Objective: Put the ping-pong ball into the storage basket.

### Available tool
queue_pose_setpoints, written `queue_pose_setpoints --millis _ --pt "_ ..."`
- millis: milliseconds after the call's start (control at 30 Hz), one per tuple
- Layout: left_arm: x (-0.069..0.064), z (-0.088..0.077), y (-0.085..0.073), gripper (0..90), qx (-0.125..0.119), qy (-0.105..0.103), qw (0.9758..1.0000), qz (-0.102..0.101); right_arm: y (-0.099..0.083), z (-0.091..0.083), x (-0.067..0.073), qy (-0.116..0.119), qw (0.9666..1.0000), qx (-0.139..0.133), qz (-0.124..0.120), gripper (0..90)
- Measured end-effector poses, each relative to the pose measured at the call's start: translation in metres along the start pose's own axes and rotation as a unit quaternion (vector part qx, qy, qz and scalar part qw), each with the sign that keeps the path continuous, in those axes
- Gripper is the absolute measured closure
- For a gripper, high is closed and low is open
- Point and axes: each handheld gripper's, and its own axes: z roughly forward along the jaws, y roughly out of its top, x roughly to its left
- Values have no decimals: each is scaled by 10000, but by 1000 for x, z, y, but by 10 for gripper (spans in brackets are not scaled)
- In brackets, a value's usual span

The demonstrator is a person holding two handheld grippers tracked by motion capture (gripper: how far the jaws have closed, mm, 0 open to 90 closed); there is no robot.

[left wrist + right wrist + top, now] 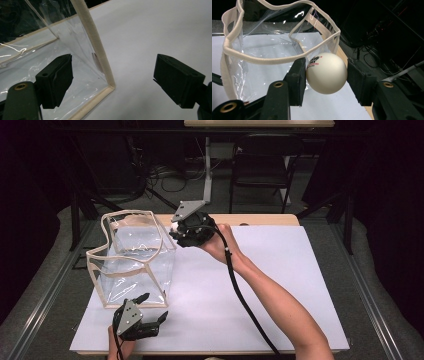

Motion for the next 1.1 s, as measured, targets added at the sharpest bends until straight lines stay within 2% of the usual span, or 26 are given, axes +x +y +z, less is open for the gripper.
queue_pose_setpoints --millis 433,1100 --pt "0 0 0 161 12 -7 10000 41 13 3 -1 7 10000 -14 -63 509" --pt "0 0 0 160 -14 -20 10000 -7 29 13 3 53 9999 9 -136 509"
